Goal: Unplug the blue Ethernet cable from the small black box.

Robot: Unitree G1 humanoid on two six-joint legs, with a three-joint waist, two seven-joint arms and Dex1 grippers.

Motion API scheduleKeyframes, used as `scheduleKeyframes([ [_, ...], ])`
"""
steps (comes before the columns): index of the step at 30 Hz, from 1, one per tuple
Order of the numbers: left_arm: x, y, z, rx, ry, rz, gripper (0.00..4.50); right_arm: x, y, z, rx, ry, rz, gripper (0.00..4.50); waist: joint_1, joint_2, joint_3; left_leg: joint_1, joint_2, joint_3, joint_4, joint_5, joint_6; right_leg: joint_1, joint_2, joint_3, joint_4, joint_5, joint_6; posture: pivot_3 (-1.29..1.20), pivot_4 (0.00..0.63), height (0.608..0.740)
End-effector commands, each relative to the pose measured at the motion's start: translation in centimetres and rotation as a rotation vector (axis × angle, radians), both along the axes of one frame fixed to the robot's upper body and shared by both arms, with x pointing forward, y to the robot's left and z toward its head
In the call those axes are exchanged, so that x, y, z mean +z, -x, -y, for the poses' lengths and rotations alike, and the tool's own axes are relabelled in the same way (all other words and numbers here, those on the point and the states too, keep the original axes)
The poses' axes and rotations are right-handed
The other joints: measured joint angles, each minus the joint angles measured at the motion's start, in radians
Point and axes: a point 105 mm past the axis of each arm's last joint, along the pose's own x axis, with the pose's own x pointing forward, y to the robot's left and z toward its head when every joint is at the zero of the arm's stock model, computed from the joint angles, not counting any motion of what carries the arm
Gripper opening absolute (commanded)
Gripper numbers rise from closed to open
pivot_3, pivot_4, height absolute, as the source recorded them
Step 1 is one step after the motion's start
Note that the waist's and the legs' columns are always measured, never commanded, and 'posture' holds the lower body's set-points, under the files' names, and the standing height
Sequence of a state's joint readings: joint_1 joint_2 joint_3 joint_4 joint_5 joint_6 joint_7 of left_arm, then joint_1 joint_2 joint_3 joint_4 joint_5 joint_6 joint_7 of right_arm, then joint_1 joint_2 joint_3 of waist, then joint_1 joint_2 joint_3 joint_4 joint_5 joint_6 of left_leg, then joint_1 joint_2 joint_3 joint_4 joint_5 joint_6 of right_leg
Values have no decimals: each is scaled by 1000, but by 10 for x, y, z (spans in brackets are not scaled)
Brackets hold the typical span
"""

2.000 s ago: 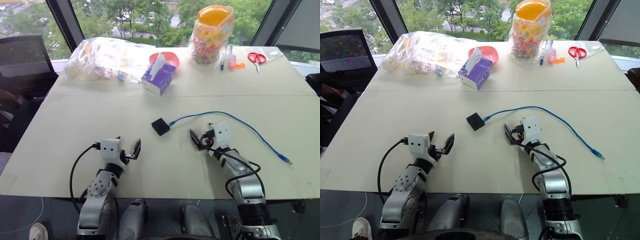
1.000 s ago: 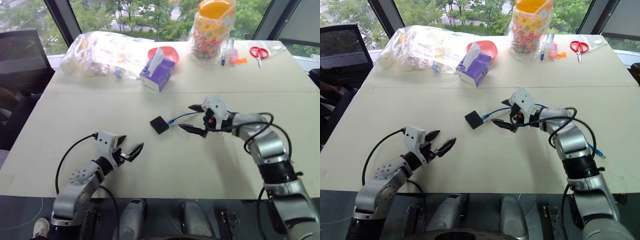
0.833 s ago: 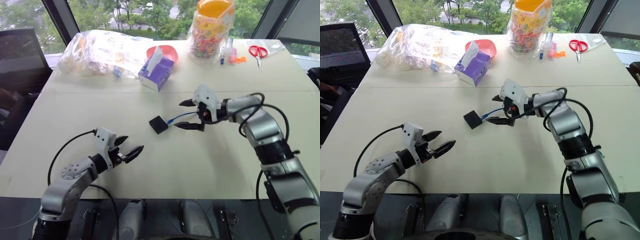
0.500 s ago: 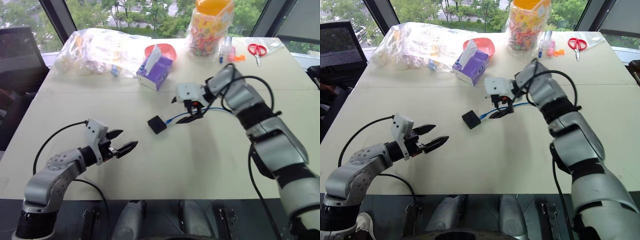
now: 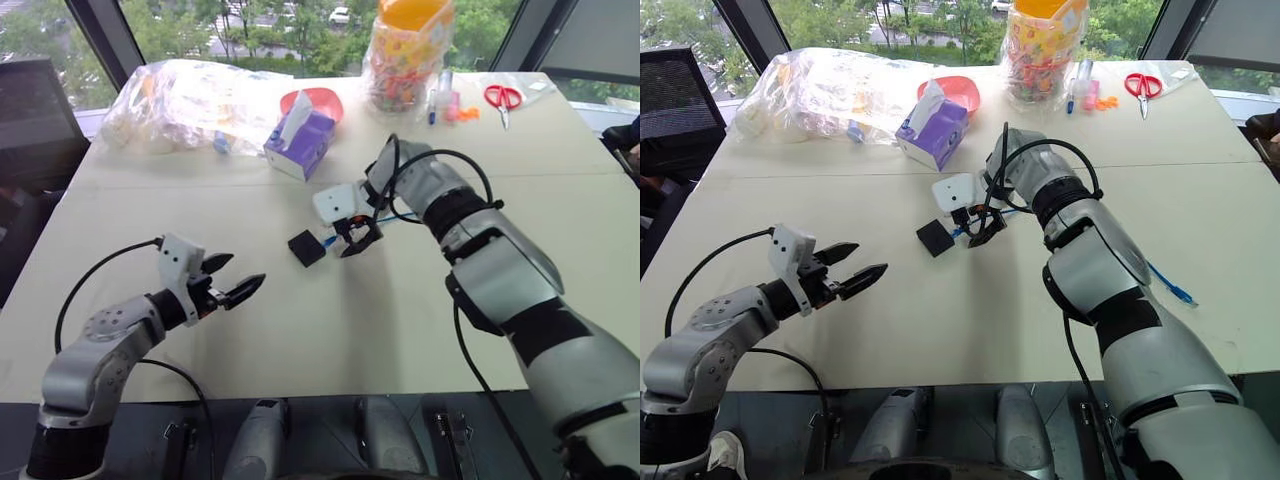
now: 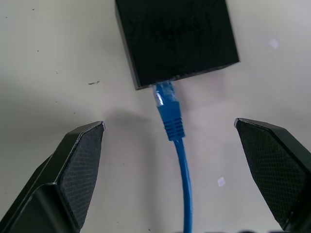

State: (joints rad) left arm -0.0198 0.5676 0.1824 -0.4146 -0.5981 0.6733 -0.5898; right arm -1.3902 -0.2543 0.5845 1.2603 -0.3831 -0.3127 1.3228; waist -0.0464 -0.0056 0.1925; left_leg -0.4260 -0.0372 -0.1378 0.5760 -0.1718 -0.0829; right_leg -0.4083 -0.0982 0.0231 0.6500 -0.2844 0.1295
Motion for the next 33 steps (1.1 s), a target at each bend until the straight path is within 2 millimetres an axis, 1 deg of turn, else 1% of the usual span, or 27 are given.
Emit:
scheduleKeyframes([
  [1, 12, 2, -3, 20, -6, 65, 4467, 13, -3, -8, 37, 9, 66, 4500, 0, 0, 0, 0, 0, 0, 0, 0, 0, 0, 0, 0, 0, 0, 0, 0, 150, 726],
  [4, 11, 5, -4, 24, -14, 65, 4500, 10, -3, -13, 38, 8, 62, 3756, -1, 0, 0, 0, 0, 0, 0, 0, 0, 0, 0, 0, 0, 0, 0, 0, 150, 726],
  [6, 11, 5, -4, 29, -16, 67, 4500, 8, -3, -15, 34, 10, 64, 2686, -2, 0, 0, 1, 0, 0, 0, 0, 0, 0, 0, 1, 1, 0, 0, 0, 150, 726],
  [8, 11, 6, -4, 31, -17, 68, 4500, 6, -3, -15, 31, 18, 66, 1727, -3, 0, 0, 1, 0, 0, 0, 1, -1, 0, 0, 1, 2, 0, 0, 0, 150, 726],
  [9, 11, 6, -4, 31, -17, 70, 4500, 5, -3, -15, 31, 21, 66, 1137, -3, 0, 0, 1, 0, 0, 0, 1, -1, 0, 1, 1, 2, 0, 0, 0, 150, 726],
  [11, 13, 6, -3, 22, -22, 74, 4500, 3, -3, -16, 30, 28, 63, 101, -3, 0, 0, 2, 0, 0, 0, 1, -2, 1, 1, 1, 2, 1, -1, 0, 150, 726],
  [12, 13, 7, -2, 12, -28, 76, 4500, 2, -3, -16, 31, 30, 62, 39, -3, 0, 0, 2, 0, 0, 0, 2, -2, 1, 1, 1, 3, 1, -1, 0, 150, 726],
  [16, 14, 7, 1, -38, -76, 80, 4500, 2, -3, -17, 55, 23, 85, 39, -4, 0, 0, 3, 0, 0, 1, 2, -2, 1, 1, 1, 4, 1, -1, 0, 150, 726],
  [21, 23, 0, -2, -63, -85, 93, 4500, 32, -17, -28, 133, -178, 386, 39, -2, 0, 0, 3, 0, 0, 1, 2, -3, 1, 1, 1, 4, 1, -1, 0, 150, 726],
  [23, 33, -1, 5, -113, -33, 94, 4500, 46, -21, -30, 157, -277, 524, 39, 2, 0, 0, 3, 0, 0, 1, 2, -3, 0, 1, 1, 4, 1, -1, 0, 150, 726],
  [25, 46, -1, 15, -168, 27, 101, 4500, 55, -17, -29, 195, -383, 623, 39, 3, 0, 0, 2, 0, 0, 1, 2, -3, 1, 1, 1, 4, 1, -1, 0, 150, 726],
  [26, 50, -2, 18, -186, 47, 102, 4500, 55, -13, -26, 215, -417, 644, 39, 4, -1, 0, 2, 0, 0, 1, 2, -3, 1, 1, 1, 4, 1, -1, 0, 150, 726],
  [28, 57, -3, 24, -227, 80, 94, 4500, 52, -5, -17, 255, -459, 703, 39, 3, -1, -1, 2, 0, 0, 2, 3, -3, 1, 1, 1, 4, 1, -1, 0, 150, 726],
  [31, 66, -5, 28, -257, 122, 86, 4500, 43, 10, 0, 268, -508, 778, 39, 3, -1, -1, 2, 0, 0, 2, 3, -3, 1, 1, 1, 4, 1, -1, 0, 150, 726],
  [33, 70, -8, 29, -268, 141, 84, 4500, 40, 21, 5, 270, -545, 826, 39, 2, -1, -1, 2, 0, 0, 3, 3, -3, 1, 1, 1, 5, 1, -1, 0, 150, 726],
])
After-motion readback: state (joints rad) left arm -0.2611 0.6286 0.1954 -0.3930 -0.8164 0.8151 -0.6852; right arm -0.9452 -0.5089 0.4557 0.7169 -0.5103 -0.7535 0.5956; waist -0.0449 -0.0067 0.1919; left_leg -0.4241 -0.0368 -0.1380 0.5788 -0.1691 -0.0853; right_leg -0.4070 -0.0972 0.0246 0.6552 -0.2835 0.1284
